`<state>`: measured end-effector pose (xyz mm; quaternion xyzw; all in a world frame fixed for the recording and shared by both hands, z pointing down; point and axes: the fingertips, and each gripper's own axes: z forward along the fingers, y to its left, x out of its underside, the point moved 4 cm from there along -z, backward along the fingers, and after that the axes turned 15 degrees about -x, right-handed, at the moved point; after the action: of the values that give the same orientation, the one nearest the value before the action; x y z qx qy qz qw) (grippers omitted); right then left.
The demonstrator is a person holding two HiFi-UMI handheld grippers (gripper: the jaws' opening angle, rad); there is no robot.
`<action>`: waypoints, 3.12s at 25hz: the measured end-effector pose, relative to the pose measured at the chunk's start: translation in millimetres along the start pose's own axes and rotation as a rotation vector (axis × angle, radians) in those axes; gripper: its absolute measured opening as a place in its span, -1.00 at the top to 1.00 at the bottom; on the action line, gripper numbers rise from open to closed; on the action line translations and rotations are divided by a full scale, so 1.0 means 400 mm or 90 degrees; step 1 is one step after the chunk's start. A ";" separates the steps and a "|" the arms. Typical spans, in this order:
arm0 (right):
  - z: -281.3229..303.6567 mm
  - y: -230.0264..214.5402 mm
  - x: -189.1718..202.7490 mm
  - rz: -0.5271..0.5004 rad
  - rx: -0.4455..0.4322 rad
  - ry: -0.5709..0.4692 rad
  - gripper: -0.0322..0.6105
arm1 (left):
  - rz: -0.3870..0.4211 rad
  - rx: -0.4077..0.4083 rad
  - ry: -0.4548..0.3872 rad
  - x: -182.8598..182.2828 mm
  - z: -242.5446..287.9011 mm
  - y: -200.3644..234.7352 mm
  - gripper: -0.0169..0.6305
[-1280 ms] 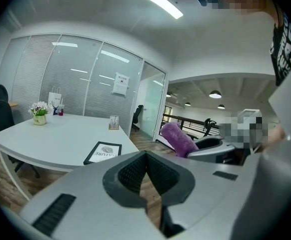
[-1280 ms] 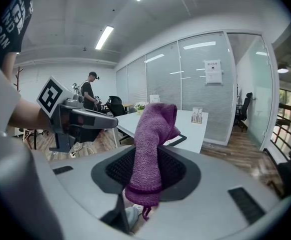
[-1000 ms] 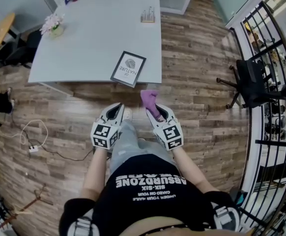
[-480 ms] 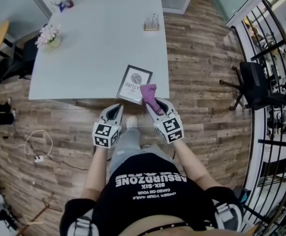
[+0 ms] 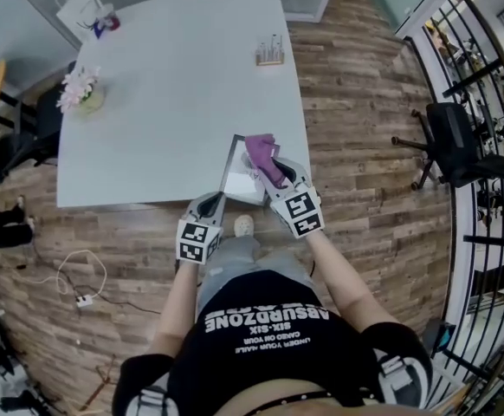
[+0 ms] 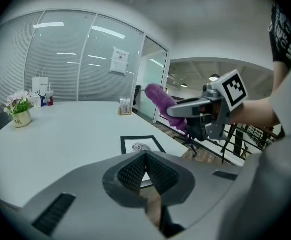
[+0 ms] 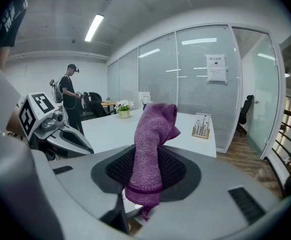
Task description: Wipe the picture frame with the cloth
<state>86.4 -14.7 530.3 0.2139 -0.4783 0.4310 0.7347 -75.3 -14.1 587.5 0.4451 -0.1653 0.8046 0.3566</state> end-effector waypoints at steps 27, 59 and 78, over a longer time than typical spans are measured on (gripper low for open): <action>0.395 -0.196 0.134 -0.240 -0.177 0.344 0.47 | -0.059 -0.068 0.209 0.187 0.142 0.000 0.90; 0.378 -0.028 0.209 -0.259 -0.255 0.350 0.47 | -0.095 -0.150 0.226 0.206 0.146 0.012 0.90; 0.336 0.148 0.248 -0.254 -0.418 0.386 0.47 | -0.086 -0.149 0.233 0.208 0.149 0.008 0.90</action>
<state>-15.8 -38.2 673.0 -0.0767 -0.3033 0.1514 0.9377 -71.0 -15.6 689.6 0.2575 -0.1597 0.8217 0.4827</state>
